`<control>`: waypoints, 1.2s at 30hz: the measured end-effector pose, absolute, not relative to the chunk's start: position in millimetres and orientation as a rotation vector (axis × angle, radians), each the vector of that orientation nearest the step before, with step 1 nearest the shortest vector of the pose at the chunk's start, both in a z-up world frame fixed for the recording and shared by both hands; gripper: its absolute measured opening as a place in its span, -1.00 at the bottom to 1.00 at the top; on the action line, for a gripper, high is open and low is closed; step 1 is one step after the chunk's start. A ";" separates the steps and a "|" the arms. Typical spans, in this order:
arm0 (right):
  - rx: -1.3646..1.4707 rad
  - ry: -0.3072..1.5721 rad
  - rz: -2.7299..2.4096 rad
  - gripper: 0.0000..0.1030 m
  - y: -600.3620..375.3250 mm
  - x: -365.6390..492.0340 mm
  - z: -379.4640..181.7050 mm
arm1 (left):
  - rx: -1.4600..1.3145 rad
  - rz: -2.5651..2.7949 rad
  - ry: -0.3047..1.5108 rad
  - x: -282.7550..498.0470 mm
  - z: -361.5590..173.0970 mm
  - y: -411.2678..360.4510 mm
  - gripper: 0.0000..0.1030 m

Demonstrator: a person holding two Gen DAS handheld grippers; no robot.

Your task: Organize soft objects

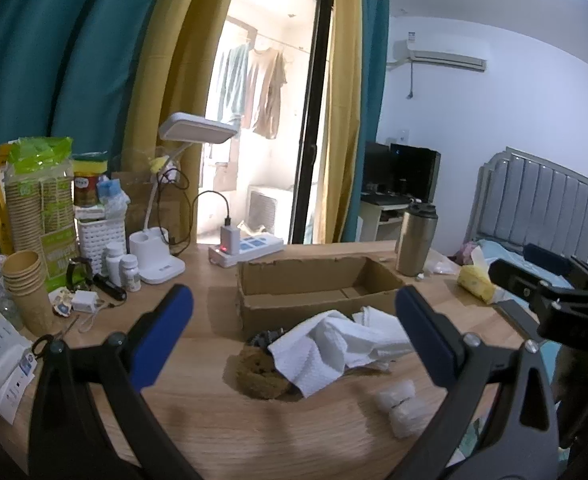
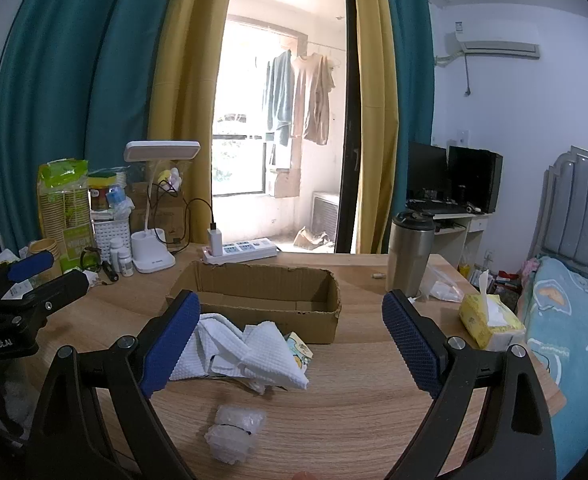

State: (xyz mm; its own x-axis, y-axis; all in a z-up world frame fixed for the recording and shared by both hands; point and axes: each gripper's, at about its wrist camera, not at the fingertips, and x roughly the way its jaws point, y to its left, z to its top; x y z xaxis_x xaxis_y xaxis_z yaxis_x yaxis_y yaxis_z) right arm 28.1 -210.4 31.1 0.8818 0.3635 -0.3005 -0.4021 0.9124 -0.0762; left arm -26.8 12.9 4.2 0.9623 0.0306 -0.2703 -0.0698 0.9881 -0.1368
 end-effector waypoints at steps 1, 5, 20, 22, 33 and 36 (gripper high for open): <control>-0.138 0.286 0.401 0.84 -210.7 28.2 31.0 | -0.147 0.051 0.271 -27.0 4.5 13.0 0.98; -0.139 0.284 0.400 0.84 -210.6 28.1 30.8 | -0.146 0.050 0.268 -27.0 4.6 13.3 0.98; -0.130 0.316 0.395 0.84 -210.9 37.7 23.4 | -0.153 0.039 0.307 -13.3 0.2 11.2 0.98; -0.125 0.340 0.389 0.84 -210.6 45.4 18.7 | -0.152 0.032 0.327 -6.6 -4.2 10.2 0.98; -0.118 0.489 0.454 0.78 -201.6 96.9 -17.2 | -0.137 0.021 0.431 38.5 -28.6 0.2 0.98; -0.119 0.527 0.488 0.70 -199.1 111.9 -29.3 | -0.119 0.026 0.461 51.3 -34.4 -5.7 0.98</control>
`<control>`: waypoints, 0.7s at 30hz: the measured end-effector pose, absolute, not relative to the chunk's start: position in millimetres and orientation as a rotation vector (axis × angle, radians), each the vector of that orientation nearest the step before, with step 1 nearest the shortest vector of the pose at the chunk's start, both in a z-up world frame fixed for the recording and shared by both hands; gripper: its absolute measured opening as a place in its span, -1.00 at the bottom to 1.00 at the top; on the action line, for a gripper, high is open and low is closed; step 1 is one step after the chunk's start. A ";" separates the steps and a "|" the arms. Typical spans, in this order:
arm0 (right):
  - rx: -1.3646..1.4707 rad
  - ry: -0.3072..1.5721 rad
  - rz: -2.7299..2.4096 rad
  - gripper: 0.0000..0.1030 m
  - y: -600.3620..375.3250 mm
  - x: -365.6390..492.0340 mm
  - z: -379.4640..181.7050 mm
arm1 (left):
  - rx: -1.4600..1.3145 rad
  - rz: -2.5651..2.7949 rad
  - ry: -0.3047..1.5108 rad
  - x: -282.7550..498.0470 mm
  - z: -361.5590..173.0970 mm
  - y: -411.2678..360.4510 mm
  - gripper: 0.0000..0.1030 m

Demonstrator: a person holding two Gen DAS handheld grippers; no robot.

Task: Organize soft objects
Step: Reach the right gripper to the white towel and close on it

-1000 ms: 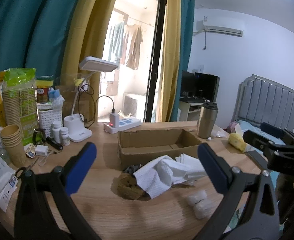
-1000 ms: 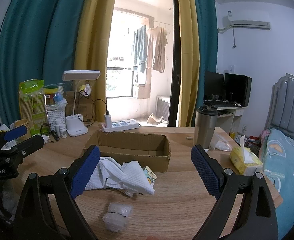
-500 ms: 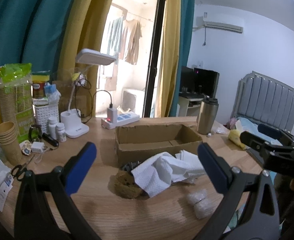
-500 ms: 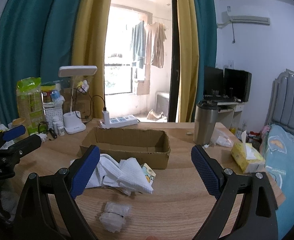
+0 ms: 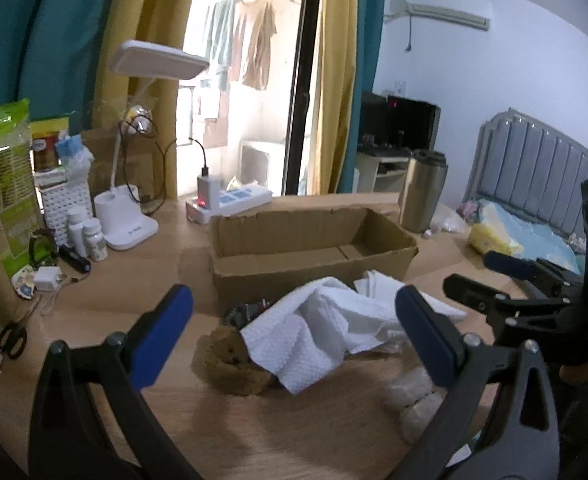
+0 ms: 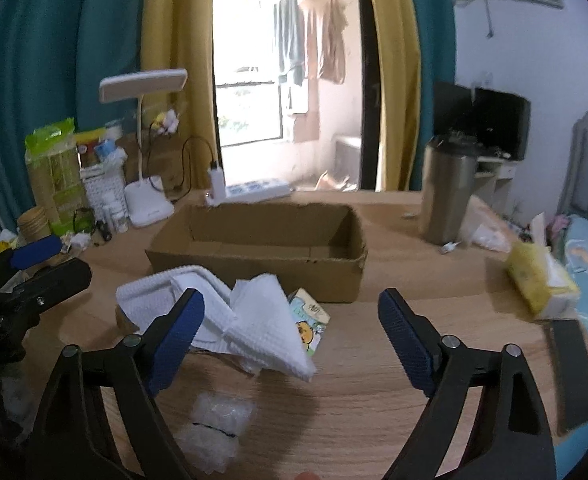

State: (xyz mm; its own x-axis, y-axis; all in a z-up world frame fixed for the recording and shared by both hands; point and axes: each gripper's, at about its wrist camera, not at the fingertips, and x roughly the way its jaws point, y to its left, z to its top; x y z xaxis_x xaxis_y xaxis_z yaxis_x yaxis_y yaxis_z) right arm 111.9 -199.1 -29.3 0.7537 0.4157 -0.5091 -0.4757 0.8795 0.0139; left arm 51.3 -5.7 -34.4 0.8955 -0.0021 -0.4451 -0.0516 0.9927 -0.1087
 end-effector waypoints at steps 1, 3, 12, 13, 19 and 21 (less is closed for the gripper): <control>-0.116 0.538 0.496 0.65 -199.1 115.9 -32.4 | -0.110 0.028 0.474 56.7 -36.8 -8.2 0.98; -0.107 0.568 0.511 0.61 -200.5 126.5 -40.9 | -0.092 0.033 0.498 66.5 -41.1 -13.0 0.98; -0.099 0.676 0.636 0.57 -207.2 169.2 -63.3 | -0.076 0.033 0.589 109.6 -62.9 -32.4 0.98; -0.105 0.678 0.645 0.57 -207.3 171.9 -63.5 | -0.073 0.034 0.596 114.4 -64.5 -35.0 0.98; -0.128 0.726 0.703 0.13 -212.6 186.5 -70.1 | -0.112 0.049 0.650 134.8 -73.4 -37.8 0.97; -0.131 0.742 0.716 -0.02 -214.5 188.0 -72.9 | -0.101 0.049 0.660 138.3 -74.2 -42.1 0.95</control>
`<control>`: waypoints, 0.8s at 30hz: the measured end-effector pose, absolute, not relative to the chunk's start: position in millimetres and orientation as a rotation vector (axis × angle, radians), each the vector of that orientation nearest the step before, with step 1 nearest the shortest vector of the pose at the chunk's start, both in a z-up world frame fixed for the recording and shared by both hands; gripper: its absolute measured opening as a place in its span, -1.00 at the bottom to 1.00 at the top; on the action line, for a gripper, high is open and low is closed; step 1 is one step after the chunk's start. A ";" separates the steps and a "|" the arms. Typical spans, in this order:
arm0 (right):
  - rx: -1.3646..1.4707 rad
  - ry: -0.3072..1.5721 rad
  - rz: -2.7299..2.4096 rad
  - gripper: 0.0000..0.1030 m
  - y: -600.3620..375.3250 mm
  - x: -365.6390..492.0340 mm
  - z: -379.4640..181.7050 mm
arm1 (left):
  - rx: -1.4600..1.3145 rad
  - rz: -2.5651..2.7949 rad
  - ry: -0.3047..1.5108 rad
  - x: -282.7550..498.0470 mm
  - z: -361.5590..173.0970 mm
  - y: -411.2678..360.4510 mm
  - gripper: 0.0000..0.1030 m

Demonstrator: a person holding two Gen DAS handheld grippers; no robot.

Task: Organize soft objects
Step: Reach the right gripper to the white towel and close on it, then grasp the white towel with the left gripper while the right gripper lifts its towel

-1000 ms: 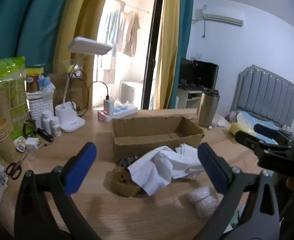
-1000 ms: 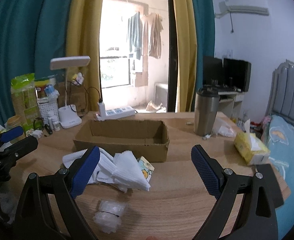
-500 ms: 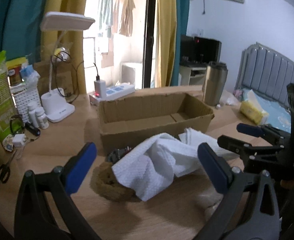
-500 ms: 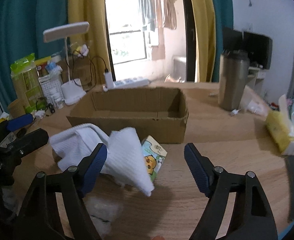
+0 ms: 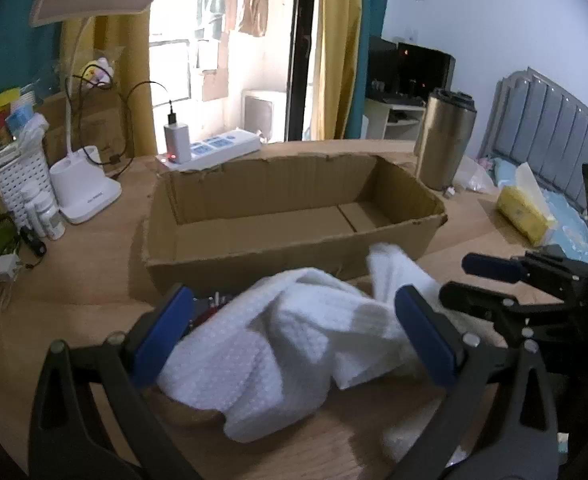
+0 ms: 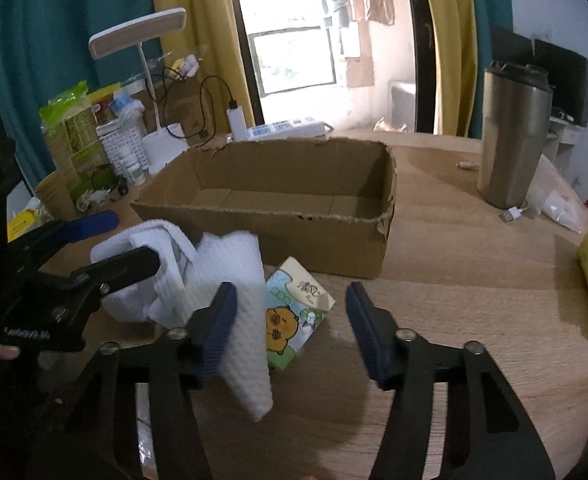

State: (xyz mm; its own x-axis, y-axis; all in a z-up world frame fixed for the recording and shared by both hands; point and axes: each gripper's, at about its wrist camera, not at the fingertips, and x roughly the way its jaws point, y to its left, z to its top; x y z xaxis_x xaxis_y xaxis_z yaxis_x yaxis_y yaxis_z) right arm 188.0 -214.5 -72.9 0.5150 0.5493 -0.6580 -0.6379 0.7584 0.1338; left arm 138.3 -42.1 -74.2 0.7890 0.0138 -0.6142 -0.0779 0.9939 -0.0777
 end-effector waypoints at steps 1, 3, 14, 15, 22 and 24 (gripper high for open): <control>-0.137 0.747 0.719 -0.11 -215.0 188.1 -74.4 | -0.094 0.054 0.663 139.6 -74.0 -44.7 0.90; -0.145 0.754 0.724 -0.29 -216.1 188.0 -75.8 | -0.084 0.054 0.672 141.5 -74.7 -49.1 0.79; -0.163 0.708 0.747 -0.86 -217.7 170.1 -62.2 | -0.116 0.008 0.765 147.7 -84.5 -45.9 0.40; -0.156 0.700 0.745 -0.87 -219.5 168.5 -59.9 | -0.120 0.008 0.768 147.6 -84.2 -45.1 0.38; -0.128 0.693 0.727 -0.82 -226.4 165.5 -54.1 | -0.153 -0.006 0.781 145.1 -85.0 -39.2 -0.02; -0.124 0.717 0.738 -0.46 -224.7 166.7 -57.9 | -0.158 -0.014 0.789 143.6 -86.7 -38.5 -0.22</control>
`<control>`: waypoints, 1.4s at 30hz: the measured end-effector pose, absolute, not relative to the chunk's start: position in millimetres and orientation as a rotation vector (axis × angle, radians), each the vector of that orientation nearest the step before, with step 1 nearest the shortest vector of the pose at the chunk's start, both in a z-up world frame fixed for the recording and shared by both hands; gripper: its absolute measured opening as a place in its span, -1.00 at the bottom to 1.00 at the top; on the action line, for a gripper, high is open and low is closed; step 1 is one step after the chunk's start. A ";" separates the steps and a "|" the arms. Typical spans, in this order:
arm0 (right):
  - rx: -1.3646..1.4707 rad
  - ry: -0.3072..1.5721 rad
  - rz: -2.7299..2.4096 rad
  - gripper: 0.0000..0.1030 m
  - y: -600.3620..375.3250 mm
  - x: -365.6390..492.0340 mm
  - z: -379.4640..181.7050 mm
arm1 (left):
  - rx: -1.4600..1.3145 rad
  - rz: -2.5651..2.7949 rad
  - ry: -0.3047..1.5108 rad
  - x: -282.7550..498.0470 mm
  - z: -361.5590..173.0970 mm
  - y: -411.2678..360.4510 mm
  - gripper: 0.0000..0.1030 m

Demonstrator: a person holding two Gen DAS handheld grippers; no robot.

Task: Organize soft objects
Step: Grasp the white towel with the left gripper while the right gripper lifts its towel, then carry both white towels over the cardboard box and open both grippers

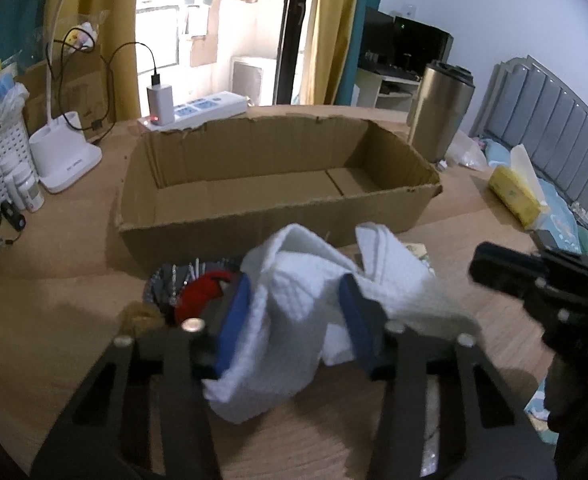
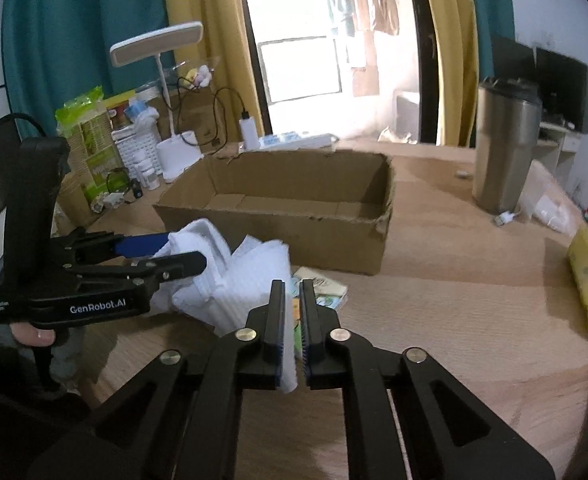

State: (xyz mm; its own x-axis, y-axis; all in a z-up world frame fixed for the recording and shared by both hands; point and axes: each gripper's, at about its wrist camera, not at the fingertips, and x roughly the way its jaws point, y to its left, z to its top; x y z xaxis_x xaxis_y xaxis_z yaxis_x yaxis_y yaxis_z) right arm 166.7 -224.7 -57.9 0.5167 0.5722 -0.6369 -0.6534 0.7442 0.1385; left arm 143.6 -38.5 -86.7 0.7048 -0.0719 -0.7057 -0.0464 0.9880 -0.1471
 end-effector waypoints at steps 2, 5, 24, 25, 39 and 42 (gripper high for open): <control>-0.133 0.736 0.740 -0.05 -219.1 166.4 -61.8 | -0.176 -0.037 0.802 142.5 -89.0 -37.0 -0.43; -0.116 0.759 0.776 -0.01 -211.7 165.0 -66.0 | -0.194 -0.066 0.816 140.2 -91.6 -35.2 -0.57; -0.180 0.732 0.725 -0.72 -195.5 156.6 -66.2 | -0.251 -0.159 0.696 115.1 -60.6 -19.5 -0.72; -0.181 0.717 0.722 -0.73 -195.7 155.4 -62.9 | -0.252 -0.161 0.688 114.3 -58.0 -18.1 -0.72; -0.187 0.605 0.640 -0.72 -206.0 153.8 -20.7 | -0.227 -0.168 0.513 103.5 -10.0 8.7 -0.72; -0.188 0.591 0.624 -0.72 -209.4 155.7 -14.9 | -0.205 -0.177 0.474 103.4 -1.2 11.2 -0.72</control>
State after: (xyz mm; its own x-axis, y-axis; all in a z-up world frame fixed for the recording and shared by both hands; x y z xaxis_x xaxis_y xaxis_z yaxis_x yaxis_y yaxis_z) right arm 155.7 -209.4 -14.9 0.6537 0.4944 -0.5729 -0.5988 0.8009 0.0080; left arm 103.4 11.2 -1.2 0.8750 -0.2162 -0.4331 0.1212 0.9641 -0.2363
